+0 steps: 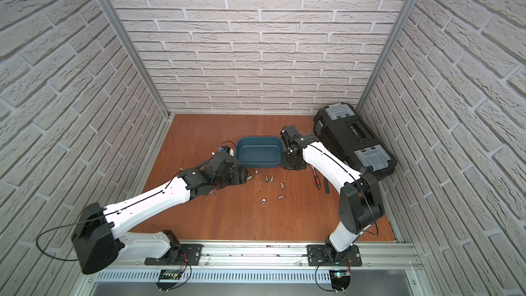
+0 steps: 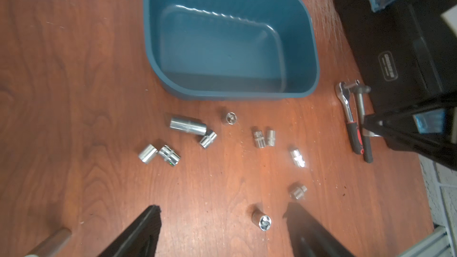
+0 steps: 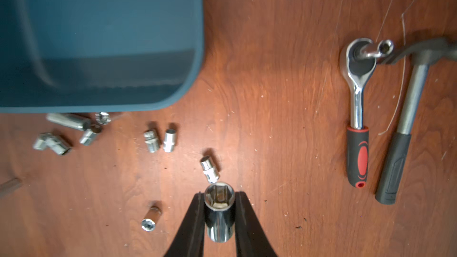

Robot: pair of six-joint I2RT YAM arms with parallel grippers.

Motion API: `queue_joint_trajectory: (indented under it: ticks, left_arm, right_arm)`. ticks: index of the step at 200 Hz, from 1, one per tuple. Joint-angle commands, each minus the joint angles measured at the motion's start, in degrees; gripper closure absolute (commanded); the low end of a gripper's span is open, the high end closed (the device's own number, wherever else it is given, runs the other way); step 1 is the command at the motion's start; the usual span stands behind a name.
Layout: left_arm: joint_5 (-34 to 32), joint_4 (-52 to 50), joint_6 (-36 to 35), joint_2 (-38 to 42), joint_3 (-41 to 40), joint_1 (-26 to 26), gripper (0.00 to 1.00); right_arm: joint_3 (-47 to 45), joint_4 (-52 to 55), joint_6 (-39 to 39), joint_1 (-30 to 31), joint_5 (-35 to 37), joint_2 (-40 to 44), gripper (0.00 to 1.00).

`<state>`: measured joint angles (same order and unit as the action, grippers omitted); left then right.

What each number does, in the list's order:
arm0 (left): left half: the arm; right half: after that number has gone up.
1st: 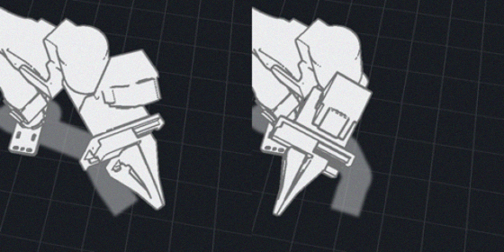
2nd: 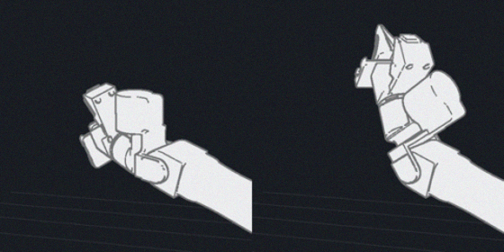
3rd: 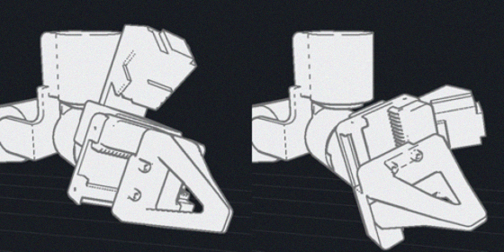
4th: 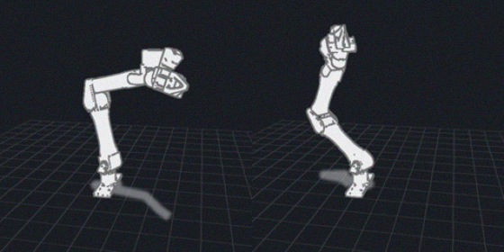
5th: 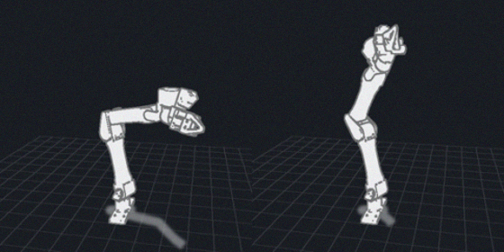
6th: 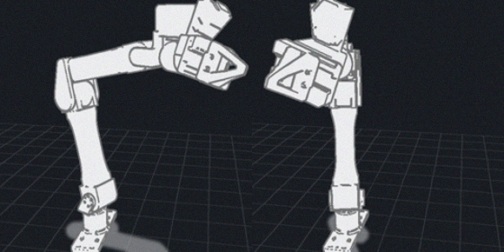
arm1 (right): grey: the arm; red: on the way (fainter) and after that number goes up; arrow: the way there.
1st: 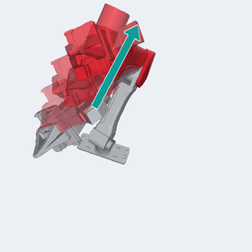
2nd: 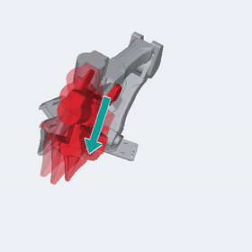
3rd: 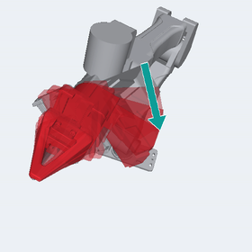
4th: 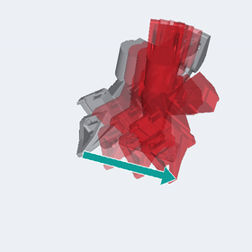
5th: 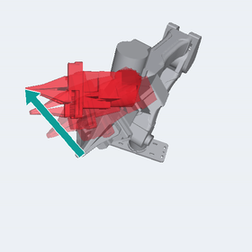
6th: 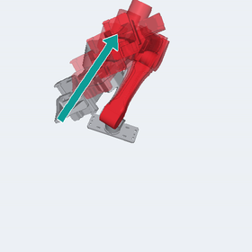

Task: Put the socket on the desktop into the storage box
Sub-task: Place the socket head in the storage box.

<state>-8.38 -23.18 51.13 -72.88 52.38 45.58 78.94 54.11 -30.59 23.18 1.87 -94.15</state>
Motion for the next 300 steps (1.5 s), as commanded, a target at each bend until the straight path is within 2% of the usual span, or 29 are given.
queue_joint_trajectory:
  ticks: [1, 76, 132, 227, 282, 300]
  left_arm:
    - [-0.66, -0.70, 0.43, 2.01, -1.48, -1.58, 0.16]
    - [-0.50, 0.96, 2.30, 6.08, -6.14, -4.66, 0.16]
    - [-0.37, 1.62, 3.21, 7.20, -7.17, -4.76, 0.16]
    - [0.21, 2.84, 4.38, 6.72, -8.44, -4.71, 0.16]
    - [0.38, 3.02, 4.34, 6.26, -8.90, -4.81, 0.16]
    - [0.32, 2.97, 4.28, 6.05, -8.78, -4.85, 0.16]
  right_arm:
    - [4.77, 2.18, 1.30, 1.16, -0.63, -1.33, 0.81]
    - [19.75, 3.81, 1.94, 2.91, -2.10, -14.13, 0.81]
    - [28.38, 4.64, 1.94, 3.01, -2.89, -24.76, 0.81]
    - [38.34, 6.84, 1.32, 2.53, -1.86, -37.45, 0.82]
    - [39.83, 7.34, 1.41, 2.05, -2.13, -40.42, 0.80]
    - [39.89, 7.43, 1.41, 2.05, -1.96, -40.43, 0.76]
